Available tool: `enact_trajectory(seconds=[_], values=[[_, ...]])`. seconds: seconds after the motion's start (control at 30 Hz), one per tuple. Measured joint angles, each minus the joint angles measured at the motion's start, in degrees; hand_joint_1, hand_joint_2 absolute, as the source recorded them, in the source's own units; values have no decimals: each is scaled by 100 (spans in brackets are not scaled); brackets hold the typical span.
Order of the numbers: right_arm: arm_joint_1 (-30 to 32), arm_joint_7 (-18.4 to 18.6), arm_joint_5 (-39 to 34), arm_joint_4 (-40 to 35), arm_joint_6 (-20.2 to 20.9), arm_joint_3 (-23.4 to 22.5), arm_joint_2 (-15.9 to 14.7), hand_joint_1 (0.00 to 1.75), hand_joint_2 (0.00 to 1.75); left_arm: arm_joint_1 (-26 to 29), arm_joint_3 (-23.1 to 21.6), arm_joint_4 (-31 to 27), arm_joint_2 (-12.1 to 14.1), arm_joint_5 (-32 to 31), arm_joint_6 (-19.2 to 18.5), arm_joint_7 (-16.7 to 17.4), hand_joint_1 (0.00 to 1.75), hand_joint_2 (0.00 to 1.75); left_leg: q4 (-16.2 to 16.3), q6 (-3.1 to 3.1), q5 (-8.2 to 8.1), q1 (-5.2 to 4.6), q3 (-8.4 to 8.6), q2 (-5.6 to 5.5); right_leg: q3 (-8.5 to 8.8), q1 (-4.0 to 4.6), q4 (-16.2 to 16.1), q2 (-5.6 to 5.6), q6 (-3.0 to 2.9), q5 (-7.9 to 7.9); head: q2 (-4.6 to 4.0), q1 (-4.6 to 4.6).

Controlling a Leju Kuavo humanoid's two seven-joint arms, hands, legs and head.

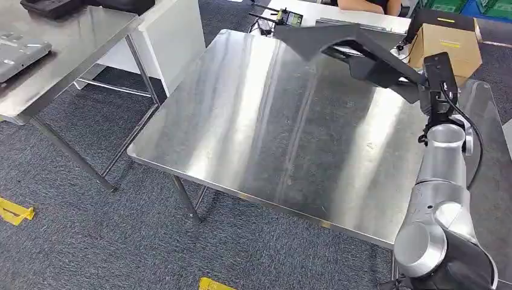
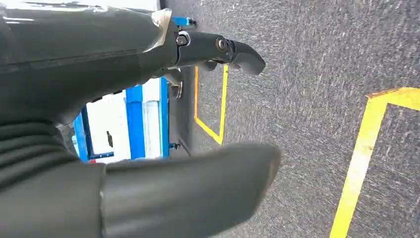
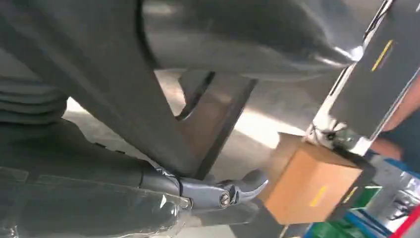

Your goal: Take the parts from the cabinet and place them on the table.

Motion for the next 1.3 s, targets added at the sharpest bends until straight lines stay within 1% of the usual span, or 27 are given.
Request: enact_trajectory(seconds=[0.17,0.33,0.67,0.7,0.97,1.3], values=[[-47,6,-9,11,-70,-140,6,0,0,7,31,0,-7,-33,70,-50,0,175,0,0,1,2,0,-6,-1,2,0,0,0,0,0,-2],[-120,59,61,4,-88,-166,-2,0,0,6,70,0,-13,-24,105,-68,0,175,0,-1,2,5,4,-6,2,4,0,1,0,0,0,0],[-56,72,107,7,-116,-182,-118,0,0,10,105,-44,-11,-42,186,-83,0,175,0,-1,1,1,2,-7,1,1,0,0,0,0,0,0],[-34,72,116,7,-129,-184,-125,0,0,10,112,-44,-11,-44,188,-83,0,0,0,0,1,1,2,-6,1,1,0,0,0,0,0,-2],[44,79,179,7,-164,-182,-219,0,0,9,138,-48,-2,-55,206,-68,0,0,0,-1,1,2,3,-5,1,2,0,1,0,0,0,0],[68,79,179,4,-166,-182,-252,0,0,8,138,-68,-2,-59,206,-68,0,0,0,0,1,2,3,-5,1,2,0,1,0,0,0,0]])
